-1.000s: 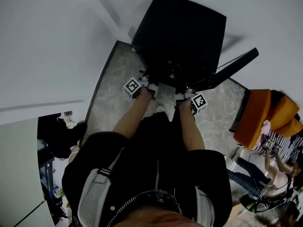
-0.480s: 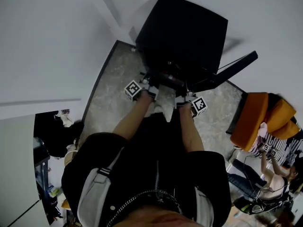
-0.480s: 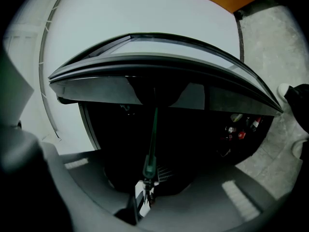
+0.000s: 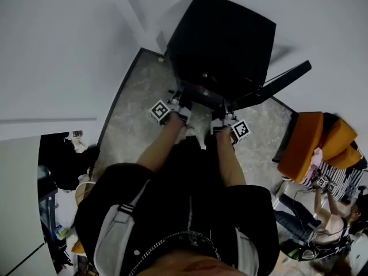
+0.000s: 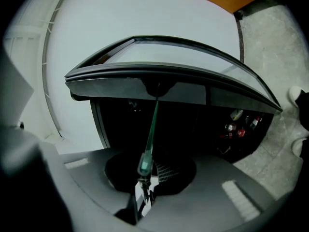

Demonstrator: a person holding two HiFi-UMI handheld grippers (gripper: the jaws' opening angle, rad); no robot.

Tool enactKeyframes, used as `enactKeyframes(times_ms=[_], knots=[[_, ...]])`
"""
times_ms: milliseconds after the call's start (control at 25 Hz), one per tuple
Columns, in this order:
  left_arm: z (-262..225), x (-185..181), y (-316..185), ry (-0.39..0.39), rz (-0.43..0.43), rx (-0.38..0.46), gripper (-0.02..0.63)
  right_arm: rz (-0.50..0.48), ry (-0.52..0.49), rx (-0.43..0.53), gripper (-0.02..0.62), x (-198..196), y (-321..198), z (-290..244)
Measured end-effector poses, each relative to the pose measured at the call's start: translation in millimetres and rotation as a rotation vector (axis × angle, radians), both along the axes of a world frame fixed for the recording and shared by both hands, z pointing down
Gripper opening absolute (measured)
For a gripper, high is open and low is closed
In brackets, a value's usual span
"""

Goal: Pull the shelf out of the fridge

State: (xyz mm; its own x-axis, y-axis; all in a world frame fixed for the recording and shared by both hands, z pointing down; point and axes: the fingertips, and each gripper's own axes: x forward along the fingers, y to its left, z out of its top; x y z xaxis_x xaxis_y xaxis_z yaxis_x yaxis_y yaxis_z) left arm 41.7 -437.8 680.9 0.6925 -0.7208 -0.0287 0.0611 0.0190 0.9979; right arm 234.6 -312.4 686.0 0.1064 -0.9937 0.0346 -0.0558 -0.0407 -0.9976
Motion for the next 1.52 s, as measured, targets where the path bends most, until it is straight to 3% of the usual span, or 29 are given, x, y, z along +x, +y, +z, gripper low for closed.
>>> enactKeyframes(times_ms=[840, 1520], knots=[[-18, -15, 20, 0.005, -0.026, 0.020, 0.025, -0.043, 0.010, 0.024, 0.023, -13, 15, -12], [-36, -42, 65, 0.025, -0.055, 0.042, 0.025, -0.119, 0.067, 0.052, 0.028, -38, 55, -29]])
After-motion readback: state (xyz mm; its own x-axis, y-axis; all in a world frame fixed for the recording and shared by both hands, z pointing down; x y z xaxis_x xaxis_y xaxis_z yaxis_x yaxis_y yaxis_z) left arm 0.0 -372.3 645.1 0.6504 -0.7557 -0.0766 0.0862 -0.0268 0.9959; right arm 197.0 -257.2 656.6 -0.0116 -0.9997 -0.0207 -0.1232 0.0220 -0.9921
